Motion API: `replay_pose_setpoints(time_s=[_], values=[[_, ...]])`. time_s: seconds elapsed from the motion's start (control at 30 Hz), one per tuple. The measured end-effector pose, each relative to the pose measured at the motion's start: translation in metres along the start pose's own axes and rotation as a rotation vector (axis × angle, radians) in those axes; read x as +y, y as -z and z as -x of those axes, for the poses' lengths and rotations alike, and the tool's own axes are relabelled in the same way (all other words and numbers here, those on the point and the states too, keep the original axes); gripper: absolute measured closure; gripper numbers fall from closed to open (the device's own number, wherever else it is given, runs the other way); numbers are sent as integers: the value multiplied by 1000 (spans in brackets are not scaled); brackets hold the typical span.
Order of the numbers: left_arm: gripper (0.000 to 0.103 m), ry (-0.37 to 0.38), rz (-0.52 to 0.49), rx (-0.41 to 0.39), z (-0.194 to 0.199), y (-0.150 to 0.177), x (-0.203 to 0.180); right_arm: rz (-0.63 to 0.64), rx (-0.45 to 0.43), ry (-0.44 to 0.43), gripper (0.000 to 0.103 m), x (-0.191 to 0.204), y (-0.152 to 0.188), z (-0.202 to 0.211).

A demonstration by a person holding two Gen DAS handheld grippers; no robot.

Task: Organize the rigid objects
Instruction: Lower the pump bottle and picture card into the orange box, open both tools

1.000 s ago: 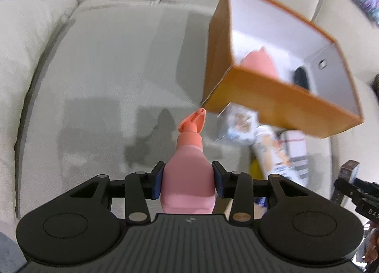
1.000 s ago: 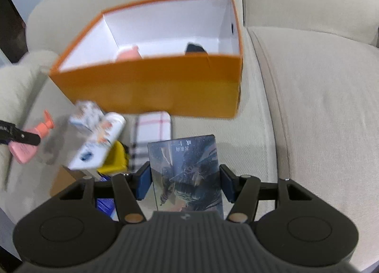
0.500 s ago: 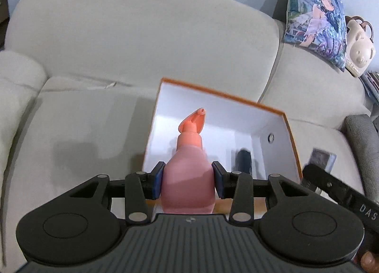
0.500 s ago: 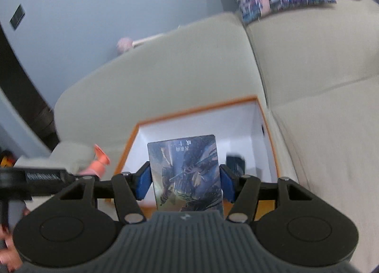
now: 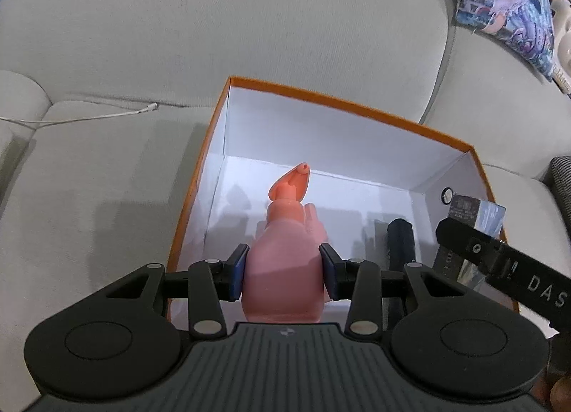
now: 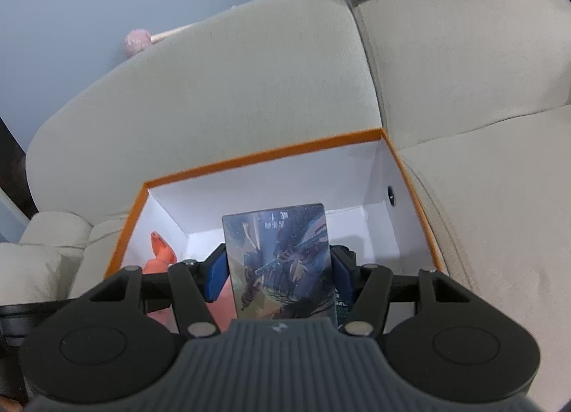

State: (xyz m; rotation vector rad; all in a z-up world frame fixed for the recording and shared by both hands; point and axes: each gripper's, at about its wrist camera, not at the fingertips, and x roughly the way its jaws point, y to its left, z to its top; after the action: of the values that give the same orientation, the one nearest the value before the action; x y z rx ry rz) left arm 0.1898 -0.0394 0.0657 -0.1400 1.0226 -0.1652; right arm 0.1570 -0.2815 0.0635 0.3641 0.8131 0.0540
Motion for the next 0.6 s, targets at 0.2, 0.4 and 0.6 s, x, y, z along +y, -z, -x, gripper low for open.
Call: replay_pose_setpoints(time_s=[0.2, 0.4, 0.6], values=[[55, -22, -7, 5, -5, 2, -5, 47, 40, 28, 42, 7, 3, -16], [55, -39, -27, 13, -11, 4, -9, 69, 86, 52, 42, 9, 5, -33], [55, -56, -42, 23, -18, 4, -8, 76, 108, 62, 42, 10, 8, -40]])
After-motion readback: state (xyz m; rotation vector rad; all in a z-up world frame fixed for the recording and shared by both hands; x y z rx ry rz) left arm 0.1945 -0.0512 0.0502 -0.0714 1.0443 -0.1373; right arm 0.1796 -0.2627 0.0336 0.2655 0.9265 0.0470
